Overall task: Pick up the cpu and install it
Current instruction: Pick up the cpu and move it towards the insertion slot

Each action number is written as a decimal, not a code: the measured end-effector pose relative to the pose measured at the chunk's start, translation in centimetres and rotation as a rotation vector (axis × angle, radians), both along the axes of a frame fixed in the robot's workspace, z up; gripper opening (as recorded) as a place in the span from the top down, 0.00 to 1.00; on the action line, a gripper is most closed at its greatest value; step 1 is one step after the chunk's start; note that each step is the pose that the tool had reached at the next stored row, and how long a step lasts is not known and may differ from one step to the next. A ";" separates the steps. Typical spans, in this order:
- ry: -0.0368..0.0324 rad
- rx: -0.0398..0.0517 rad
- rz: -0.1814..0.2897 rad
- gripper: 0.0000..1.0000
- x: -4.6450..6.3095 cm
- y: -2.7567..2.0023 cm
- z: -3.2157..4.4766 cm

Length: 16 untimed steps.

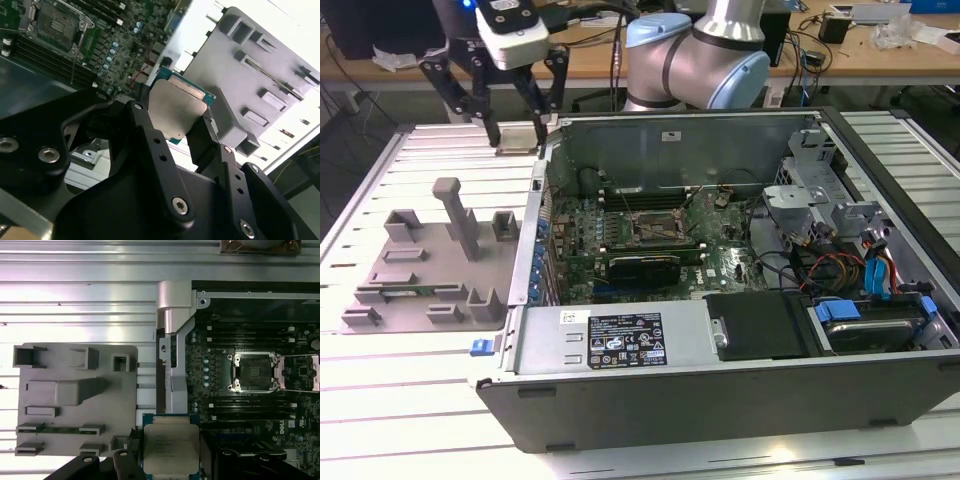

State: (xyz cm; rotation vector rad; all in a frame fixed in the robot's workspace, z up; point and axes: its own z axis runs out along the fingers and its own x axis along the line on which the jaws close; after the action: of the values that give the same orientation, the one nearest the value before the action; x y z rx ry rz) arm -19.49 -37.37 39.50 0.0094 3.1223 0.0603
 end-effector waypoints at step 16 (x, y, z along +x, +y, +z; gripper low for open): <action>0.0002 0.0000 0.000 0.45 5.3 -0.21 0.00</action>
State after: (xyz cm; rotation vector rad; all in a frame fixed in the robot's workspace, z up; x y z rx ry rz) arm -14.19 -37.58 39.50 0.0096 3.1225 0.0602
